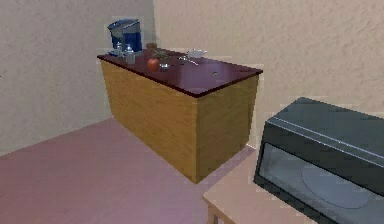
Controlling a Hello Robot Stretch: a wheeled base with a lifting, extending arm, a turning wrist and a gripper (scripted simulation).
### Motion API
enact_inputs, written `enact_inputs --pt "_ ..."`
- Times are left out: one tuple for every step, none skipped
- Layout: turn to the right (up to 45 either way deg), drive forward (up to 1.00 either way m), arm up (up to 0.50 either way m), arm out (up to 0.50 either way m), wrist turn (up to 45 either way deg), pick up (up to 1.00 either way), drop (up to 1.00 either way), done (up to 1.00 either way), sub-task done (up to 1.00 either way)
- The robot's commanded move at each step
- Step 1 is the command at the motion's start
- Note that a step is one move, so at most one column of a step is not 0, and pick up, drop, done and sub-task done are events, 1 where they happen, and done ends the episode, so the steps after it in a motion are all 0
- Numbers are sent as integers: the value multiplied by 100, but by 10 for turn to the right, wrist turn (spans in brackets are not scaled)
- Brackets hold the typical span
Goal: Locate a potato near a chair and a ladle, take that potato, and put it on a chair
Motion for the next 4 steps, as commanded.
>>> enact_inputs --pt "0 0 -50 0 0 0 0 0 0" --pt "0 0 0 0 0 0 100 0 0" --pt "0 0 0 -10 0 0 0 0 0" --pt "0 0 0 0 -450 0 0 0 0"
